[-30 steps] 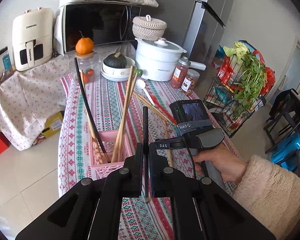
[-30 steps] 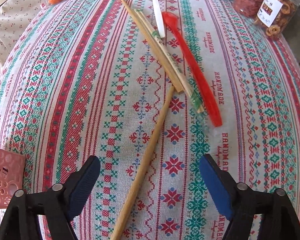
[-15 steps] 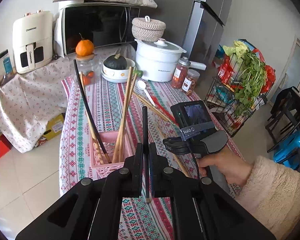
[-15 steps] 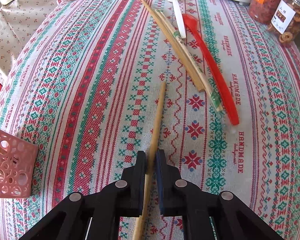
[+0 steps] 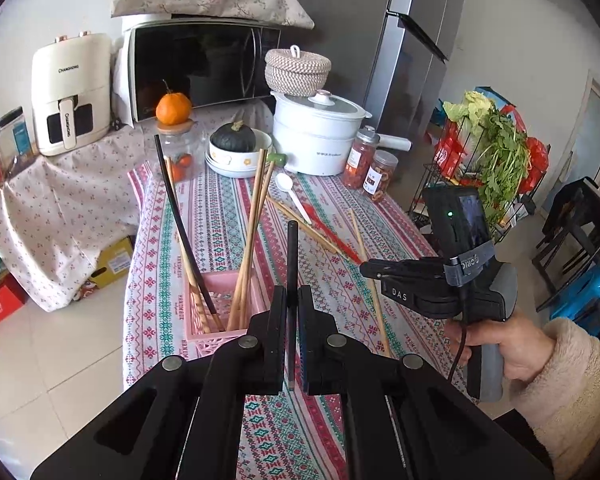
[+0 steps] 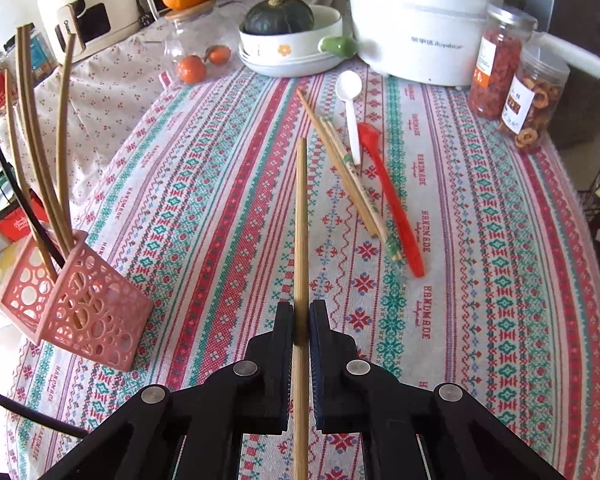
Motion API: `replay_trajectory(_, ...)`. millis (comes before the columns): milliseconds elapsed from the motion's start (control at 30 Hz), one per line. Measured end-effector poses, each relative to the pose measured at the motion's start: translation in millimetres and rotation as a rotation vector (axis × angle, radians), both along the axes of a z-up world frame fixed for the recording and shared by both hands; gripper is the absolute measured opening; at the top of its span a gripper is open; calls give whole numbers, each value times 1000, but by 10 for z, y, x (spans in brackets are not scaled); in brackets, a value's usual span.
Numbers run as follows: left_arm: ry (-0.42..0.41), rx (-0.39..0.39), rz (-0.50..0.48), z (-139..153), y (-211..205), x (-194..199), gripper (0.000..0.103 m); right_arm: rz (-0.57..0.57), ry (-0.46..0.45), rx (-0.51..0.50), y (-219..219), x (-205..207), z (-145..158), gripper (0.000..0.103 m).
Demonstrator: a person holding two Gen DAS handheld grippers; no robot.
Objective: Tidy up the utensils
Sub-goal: 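Lower the dark chopstick into the basket, open the left tool while the right tool lifts its chopstick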
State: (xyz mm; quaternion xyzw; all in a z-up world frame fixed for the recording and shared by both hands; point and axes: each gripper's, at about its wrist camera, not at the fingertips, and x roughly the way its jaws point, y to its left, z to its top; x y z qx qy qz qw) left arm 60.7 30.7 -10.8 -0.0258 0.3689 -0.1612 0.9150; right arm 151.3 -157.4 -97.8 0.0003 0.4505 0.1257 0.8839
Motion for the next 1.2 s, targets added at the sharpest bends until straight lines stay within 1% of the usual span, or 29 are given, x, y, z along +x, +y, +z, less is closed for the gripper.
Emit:
replay_trajectory(200,-52,-24,8,120,72,-114,5,31,-113,68,-105,-325,363,6)
replay_trajectory(433,-151,-72,54,328,167,-250,5,27,-227,141,-197,-574,738,6)
replay_trajectory(533,-205,-97,69,442,217,-317,5,26,-263,170,-204,-616,873,6)
replay_trajectory(667,-296,-119,108,609,305,-405,5,42,-304,198,-174,-672,1036,6)
replay_trajectory(800,-354,-106,147,717,388,-410,5,54,-319,218,-129,-681,1114,6)
replay_trajectory(900,-368,-98,180,741,467,-362,5,60,-316,223,-93,-658,1112,6)
replay_trajectory(1033,-343,-85,212,678,539,-215,5,66,-305,225,-47,-632,1087,6)
replay_trajectory(1133,-316,-32,225,548,521,-67,5,69,-302,227,-22,-618,1078,6)
replay_trajectory(1200,-283,-7,233,434,497,34,5,73,-301,230,-5,-612,1076,6)
